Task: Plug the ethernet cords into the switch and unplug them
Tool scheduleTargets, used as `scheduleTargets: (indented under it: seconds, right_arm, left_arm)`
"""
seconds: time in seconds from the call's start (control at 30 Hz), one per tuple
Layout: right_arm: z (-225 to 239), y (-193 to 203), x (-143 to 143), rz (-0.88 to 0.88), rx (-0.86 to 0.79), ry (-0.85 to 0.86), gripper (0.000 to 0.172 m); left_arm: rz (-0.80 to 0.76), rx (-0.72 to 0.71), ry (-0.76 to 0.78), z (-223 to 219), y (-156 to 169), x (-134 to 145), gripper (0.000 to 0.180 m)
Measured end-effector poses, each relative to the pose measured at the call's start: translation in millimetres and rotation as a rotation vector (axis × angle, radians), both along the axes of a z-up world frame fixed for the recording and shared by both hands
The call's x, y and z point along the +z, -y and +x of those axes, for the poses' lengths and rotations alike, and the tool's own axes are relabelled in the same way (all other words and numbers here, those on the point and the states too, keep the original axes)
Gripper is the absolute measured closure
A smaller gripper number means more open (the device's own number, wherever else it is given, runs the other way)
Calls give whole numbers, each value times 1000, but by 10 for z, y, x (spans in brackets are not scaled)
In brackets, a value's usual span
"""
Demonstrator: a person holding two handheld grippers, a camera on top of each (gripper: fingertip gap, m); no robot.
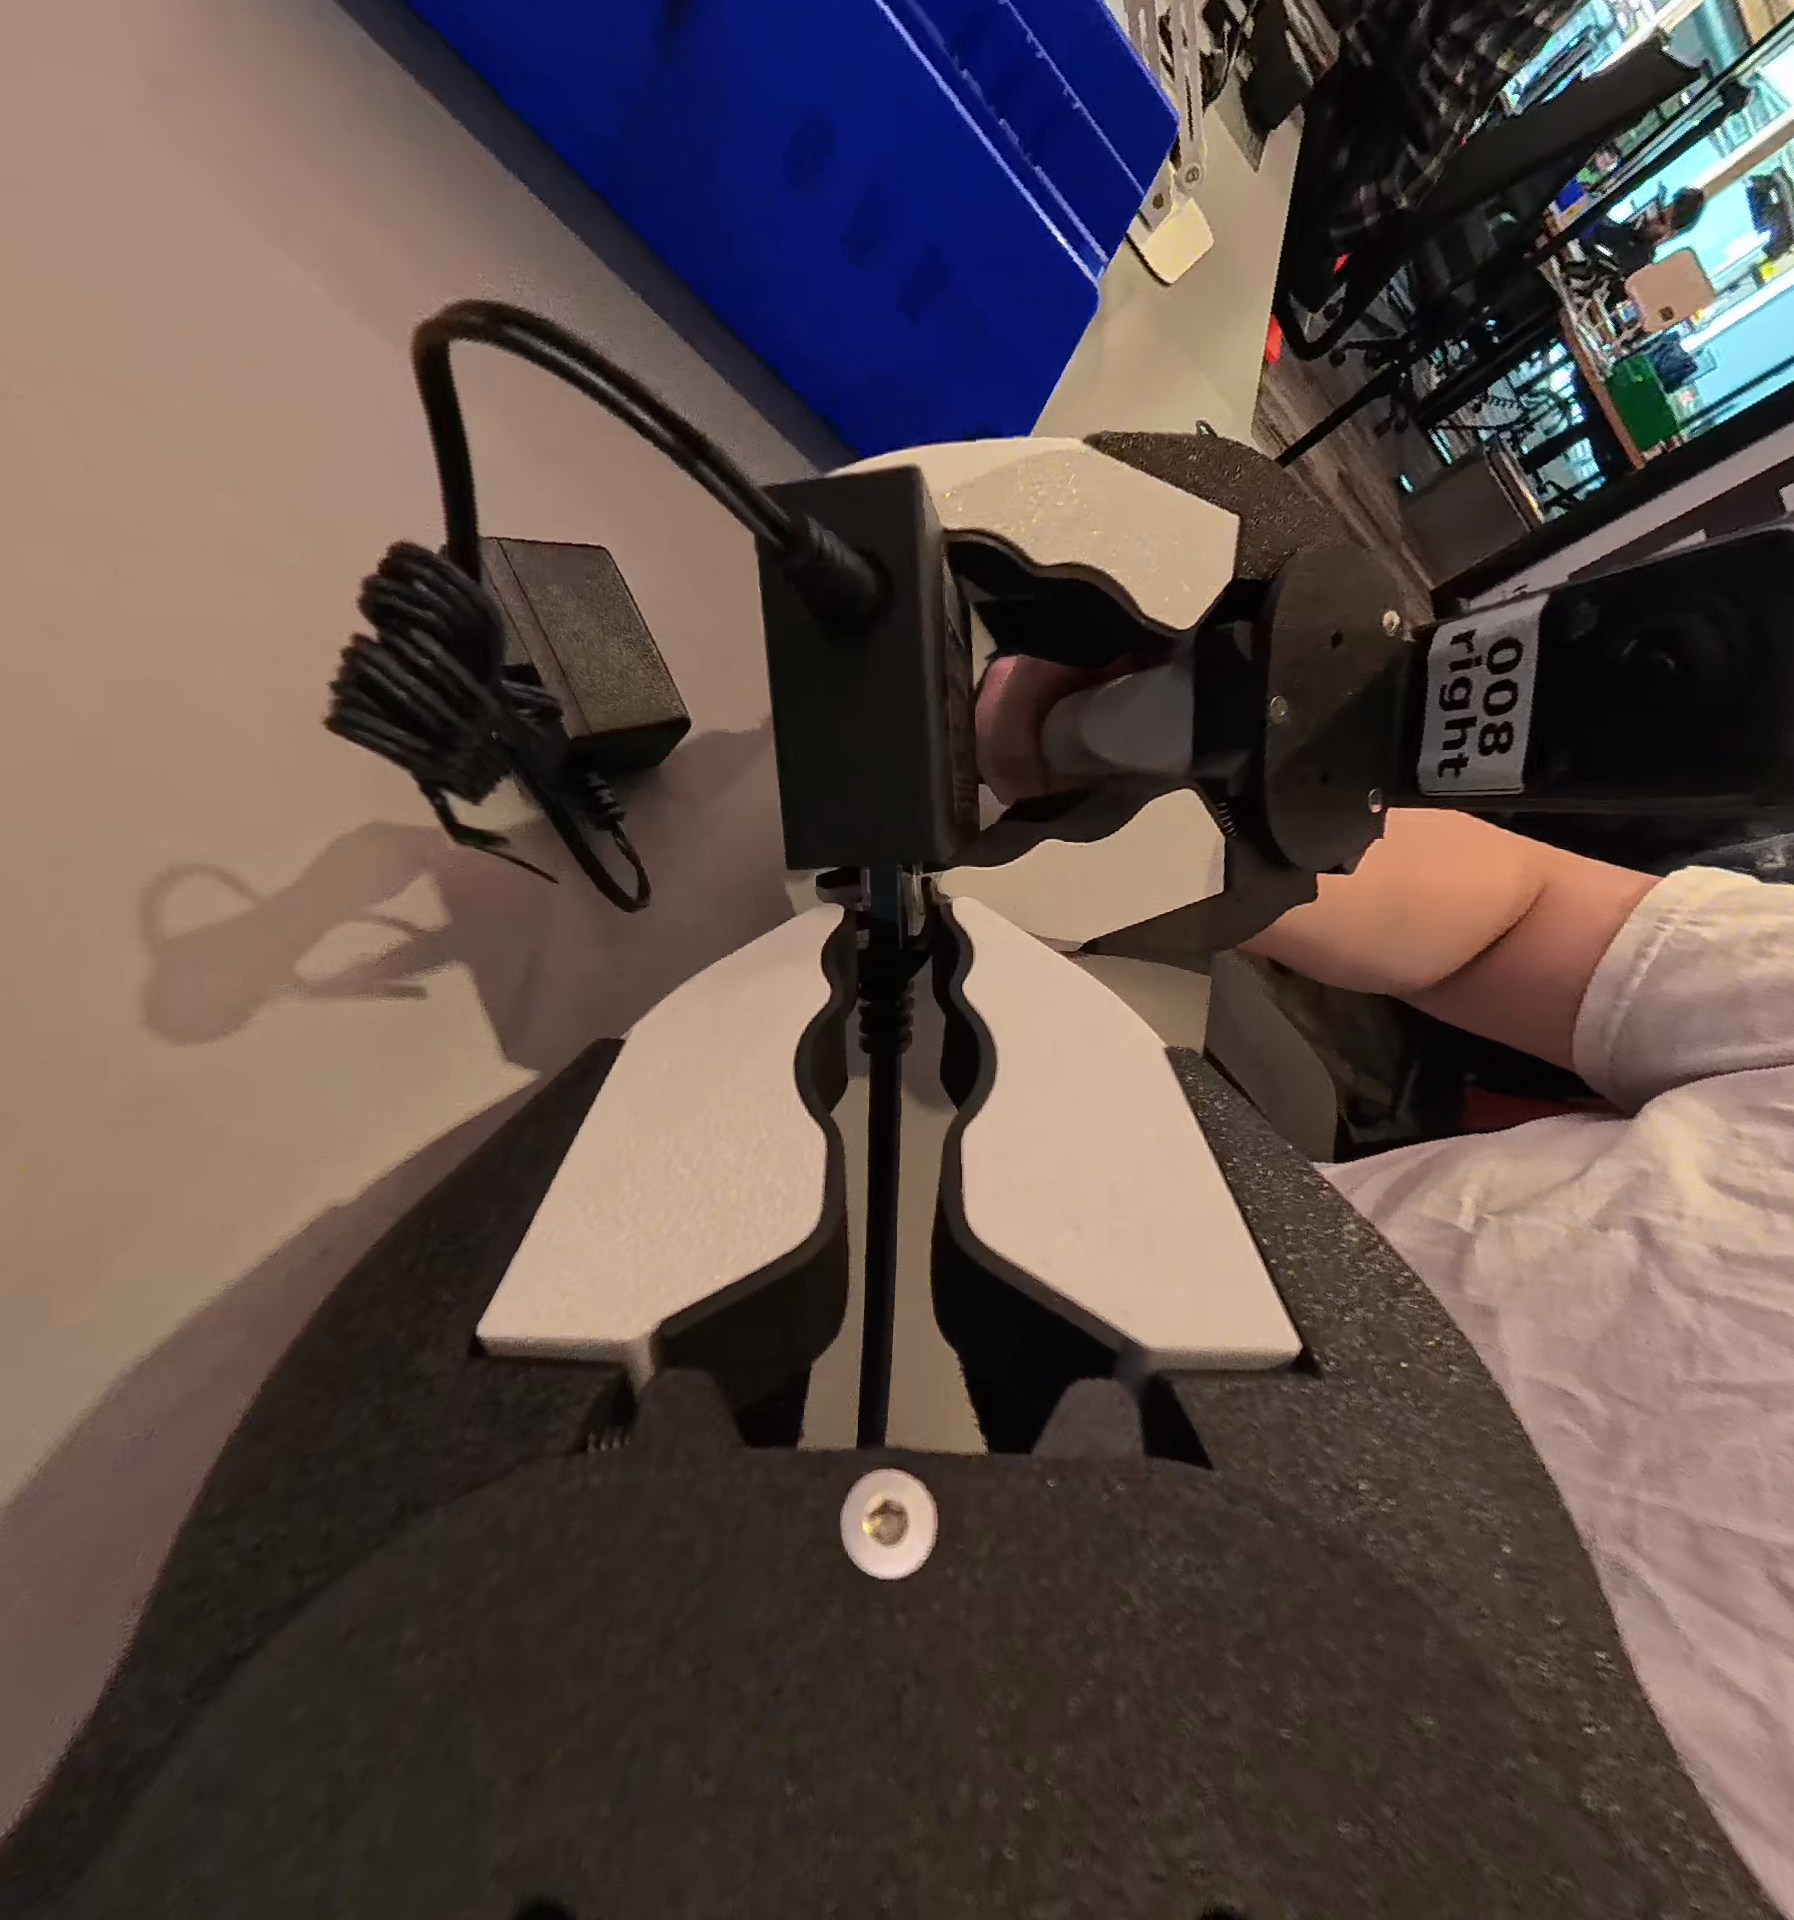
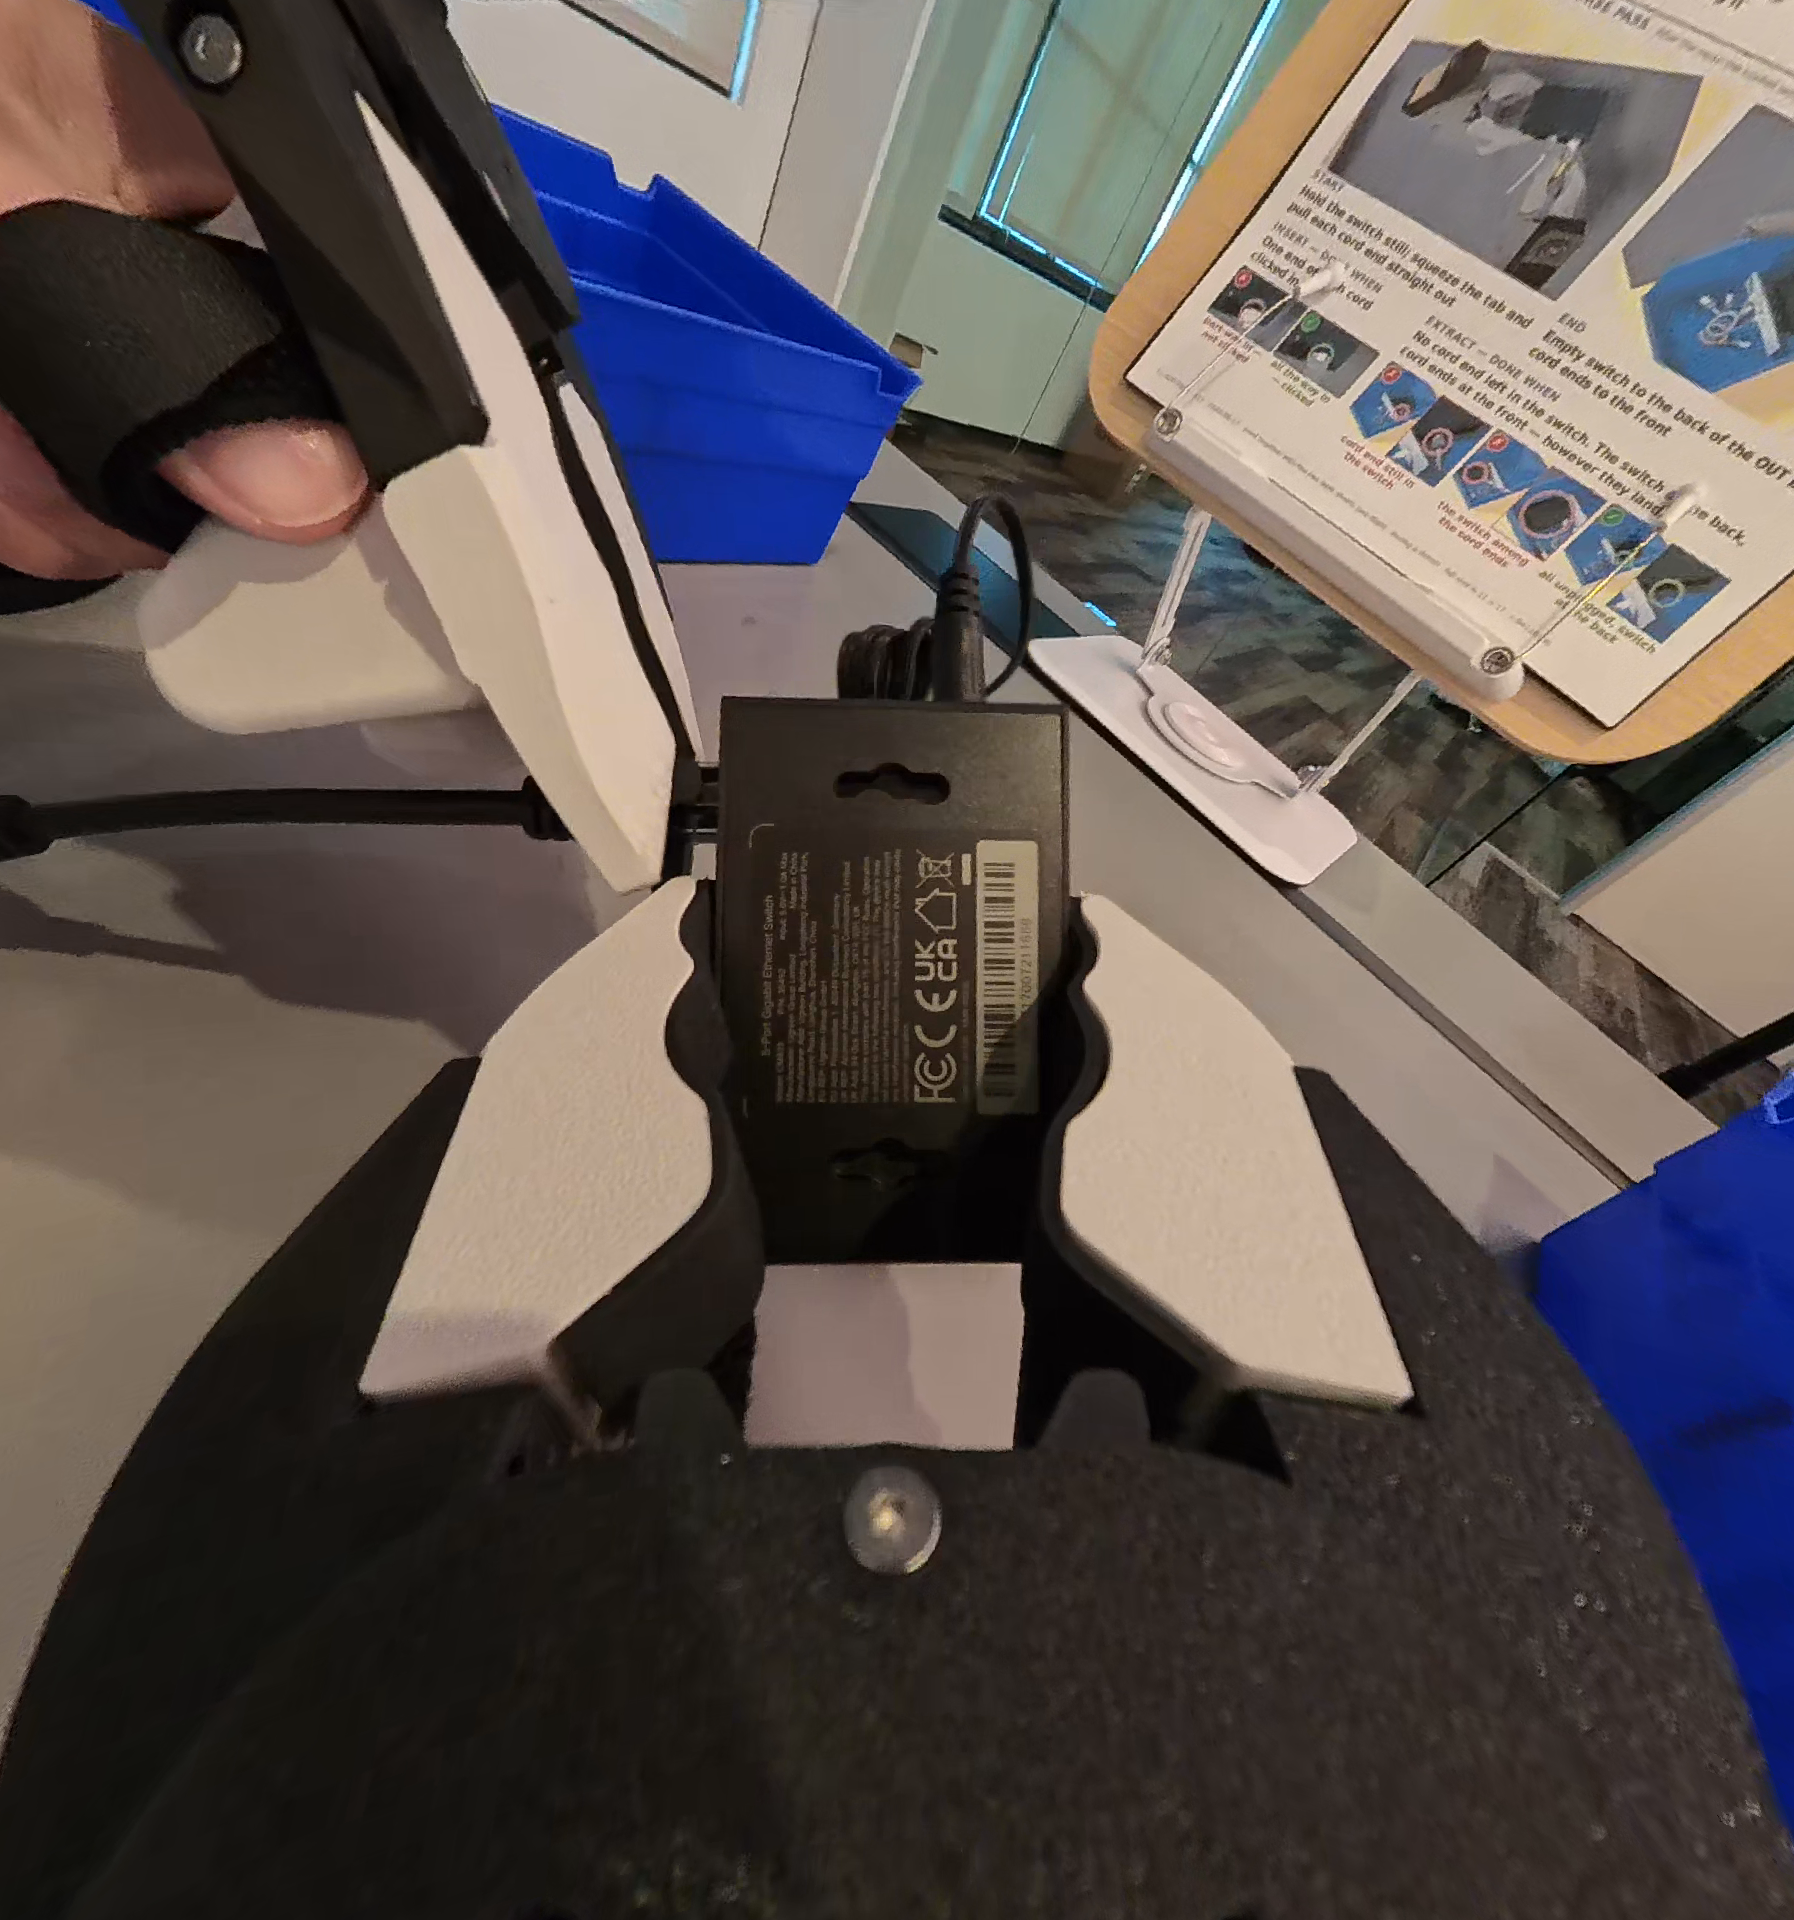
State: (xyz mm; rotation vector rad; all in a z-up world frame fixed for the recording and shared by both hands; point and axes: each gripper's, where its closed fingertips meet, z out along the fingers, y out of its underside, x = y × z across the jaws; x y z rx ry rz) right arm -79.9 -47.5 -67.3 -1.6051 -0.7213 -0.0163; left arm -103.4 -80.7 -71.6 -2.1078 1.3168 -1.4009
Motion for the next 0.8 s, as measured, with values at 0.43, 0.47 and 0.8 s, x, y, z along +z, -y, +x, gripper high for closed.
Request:
scheduleTargets:
  seconds: [0.43, 0.47, 0.8]
  right_arm:
    - [-54, 45, -145, -57, 66, 88, 111]
    - [-58, 50, -174, -65, 75, 101, 111]
    - [29, 0, -213, -133, 64, 13, 111]
  left_arm:
    - [-38, -39, -52, -44, 50, -164, 168]
    - [-38, -43, -63, -50, 60, -194, 168]
    - [-85, -18, -36, 38, 16, -169, 166]
